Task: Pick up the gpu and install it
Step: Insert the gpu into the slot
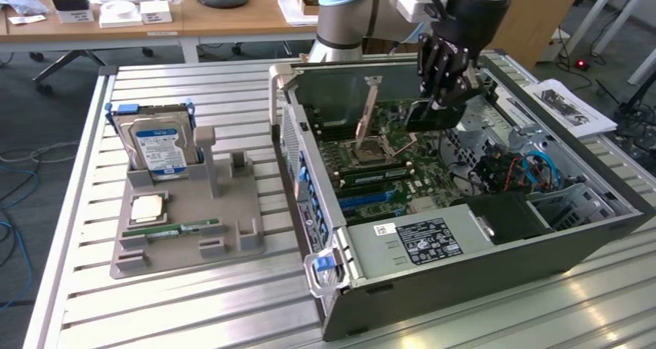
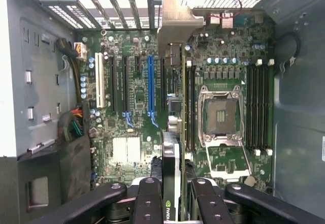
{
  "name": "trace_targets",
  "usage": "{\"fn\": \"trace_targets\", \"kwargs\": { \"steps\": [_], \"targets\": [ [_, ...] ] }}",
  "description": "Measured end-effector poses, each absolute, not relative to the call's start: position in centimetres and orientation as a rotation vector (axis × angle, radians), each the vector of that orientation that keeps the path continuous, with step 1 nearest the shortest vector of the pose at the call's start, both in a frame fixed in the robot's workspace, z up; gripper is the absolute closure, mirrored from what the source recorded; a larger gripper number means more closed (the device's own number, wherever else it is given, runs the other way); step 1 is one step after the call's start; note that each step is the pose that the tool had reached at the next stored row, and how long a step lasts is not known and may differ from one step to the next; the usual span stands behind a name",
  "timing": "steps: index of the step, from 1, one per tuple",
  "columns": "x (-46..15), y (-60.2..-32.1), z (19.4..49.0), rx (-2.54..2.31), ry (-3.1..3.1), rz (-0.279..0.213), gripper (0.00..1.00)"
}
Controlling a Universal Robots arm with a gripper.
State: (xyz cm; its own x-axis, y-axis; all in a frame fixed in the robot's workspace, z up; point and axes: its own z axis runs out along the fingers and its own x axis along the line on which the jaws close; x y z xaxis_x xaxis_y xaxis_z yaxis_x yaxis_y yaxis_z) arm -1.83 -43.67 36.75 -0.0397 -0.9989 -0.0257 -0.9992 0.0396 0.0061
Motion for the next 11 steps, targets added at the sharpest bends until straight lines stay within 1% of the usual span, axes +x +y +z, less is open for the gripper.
{"fn": "trace_targets", "kwargs": {
  "steps": [11],
  "targets": [
    [-3.0, -43.8, 36.7, -2.167, 2.254, 0.034, 0.73]
  ]
}}
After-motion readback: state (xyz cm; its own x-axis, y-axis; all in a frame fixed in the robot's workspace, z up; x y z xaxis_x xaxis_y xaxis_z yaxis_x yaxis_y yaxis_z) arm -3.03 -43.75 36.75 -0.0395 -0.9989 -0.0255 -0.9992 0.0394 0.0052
